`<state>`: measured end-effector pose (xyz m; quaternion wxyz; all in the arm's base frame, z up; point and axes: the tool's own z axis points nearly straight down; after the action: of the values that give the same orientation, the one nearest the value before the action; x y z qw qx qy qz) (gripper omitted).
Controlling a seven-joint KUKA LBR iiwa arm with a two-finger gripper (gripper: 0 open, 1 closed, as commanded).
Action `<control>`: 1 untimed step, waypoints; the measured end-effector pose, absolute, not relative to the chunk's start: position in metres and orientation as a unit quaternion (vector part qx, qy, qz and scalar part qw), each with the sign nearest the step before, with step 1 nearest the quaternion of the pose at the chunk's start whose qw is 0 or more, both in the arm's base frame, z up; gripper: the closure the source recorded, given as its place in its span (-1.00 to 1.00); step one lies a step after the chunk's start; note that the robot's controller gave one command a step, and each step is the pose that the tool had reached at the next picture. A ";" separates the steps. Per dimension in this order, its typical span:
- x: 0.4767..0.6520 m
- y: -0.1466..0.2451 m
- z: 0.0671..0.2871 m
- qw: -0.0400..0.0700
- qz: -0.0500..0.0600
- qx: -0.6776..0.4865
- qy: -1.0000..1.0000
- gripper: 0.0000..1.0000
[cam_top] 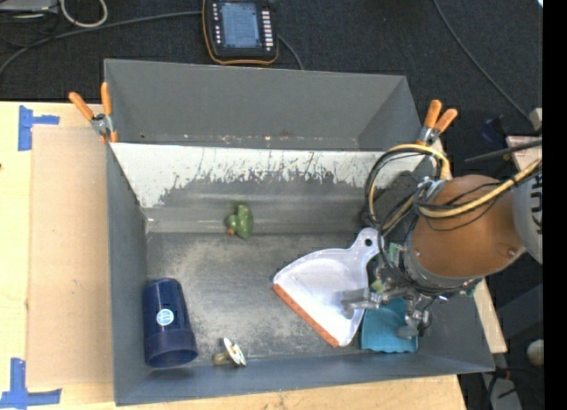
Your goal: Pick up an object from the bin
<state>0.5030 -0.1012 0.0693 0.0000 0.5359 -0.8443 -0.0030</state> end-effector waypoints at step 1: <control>0.499 -0.088 0.072 0.000 -0.007 0.468 -0.884 1.00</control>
Offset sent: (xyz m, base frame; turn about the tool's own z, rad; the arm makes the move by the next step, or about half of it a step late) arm 0.0000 0.0000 0.0000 0.0000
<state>0.4988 -0.0876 0.0717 0.0002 0.4680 -0.8837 -0.0068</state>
